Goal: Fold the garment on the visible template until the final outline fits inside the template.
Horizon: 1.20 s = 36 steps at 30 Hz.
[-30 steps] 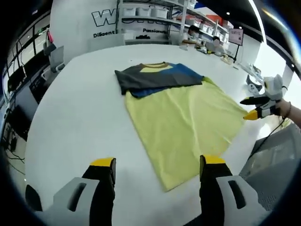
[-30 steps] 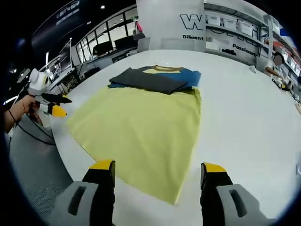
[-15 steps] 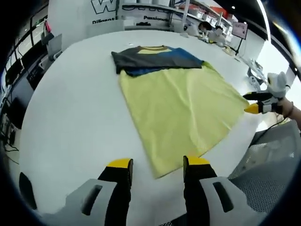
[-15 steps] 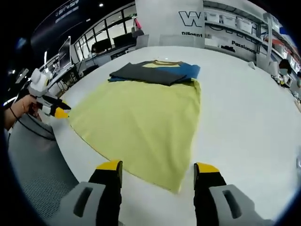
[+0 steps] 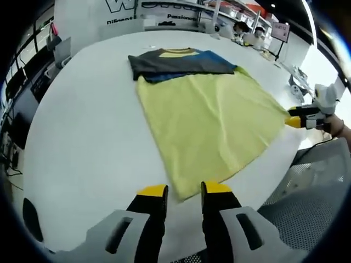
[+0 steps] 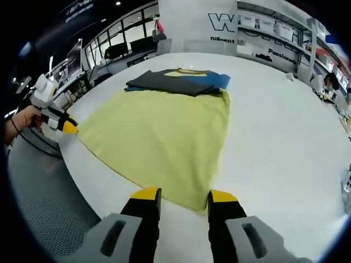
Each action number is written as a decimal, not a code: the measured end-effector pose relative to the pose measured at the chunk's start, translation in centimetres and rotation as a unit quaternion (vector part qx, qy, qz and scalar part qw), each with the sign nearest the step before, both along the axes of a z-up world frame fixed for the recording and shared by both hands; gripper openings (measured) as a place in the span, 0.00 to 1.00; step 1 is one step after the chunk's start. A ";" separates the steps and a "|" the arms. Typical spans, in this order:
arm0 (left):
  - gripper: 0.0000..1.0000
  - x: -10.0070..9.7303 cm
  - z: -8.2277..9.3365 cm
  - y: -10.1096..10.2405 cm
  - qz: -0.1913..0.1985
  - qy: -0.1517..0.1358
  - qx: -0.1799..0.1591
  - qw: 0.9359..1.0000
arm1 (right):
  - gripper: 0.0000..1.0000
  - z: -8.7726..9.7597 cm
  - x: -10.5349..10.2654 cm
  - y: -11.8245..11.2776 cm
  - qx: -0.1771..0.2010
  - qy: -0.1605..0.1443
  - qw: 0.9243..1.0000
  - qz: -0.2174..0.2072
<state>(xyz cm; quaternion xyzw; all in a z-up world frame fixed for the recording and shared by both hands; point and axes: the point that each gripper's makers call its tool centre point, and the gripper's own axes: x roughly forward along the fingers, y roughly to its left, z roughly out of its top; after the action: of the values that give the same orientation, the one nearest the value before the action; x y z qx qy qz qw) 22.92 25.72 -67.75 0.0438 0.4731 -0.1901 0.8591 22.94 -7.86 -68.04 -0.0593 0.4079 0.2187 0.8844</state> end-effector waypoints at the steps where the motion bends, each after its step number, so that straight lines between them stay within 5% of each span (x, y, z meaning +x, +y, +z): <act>1: 0.20 -0.1 -0.1 0.1 0.000 0.002 0.004 1.000 | 0.20 0.0 0.1 -0.2 -0.002 -0.002 1.000 -0.006; 9: 0.11 -0.3 -0.2 0.4 -0.005 0.001 0.022 1.000 | 0.00 0.0 0.3 -1.3 -0.019 -0.005 1.000 -0.018; 20: 0.07 -0.5 0.0 0.2 -0.035 -0.001 0.030 0.999 | 0.00 0.2 0.2 -1.3 -0.015 -0.009 1.000 -0.018; 36: 0.06 -1.3 1.3 1.3 -0.056 0.008 0.034 0.998 | 0.00 1.8 -0.8 -0.2 -0.013 -0.004 0.999 0.040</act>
<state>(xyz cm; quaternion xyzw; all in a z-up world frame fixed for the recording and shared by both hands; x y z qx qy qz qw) 21.61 26.99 -66.50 0.0974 0.4832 -0.2223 0.8412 22.15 -8.11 -66.22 -0.0885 0.4043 0.2483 0.8758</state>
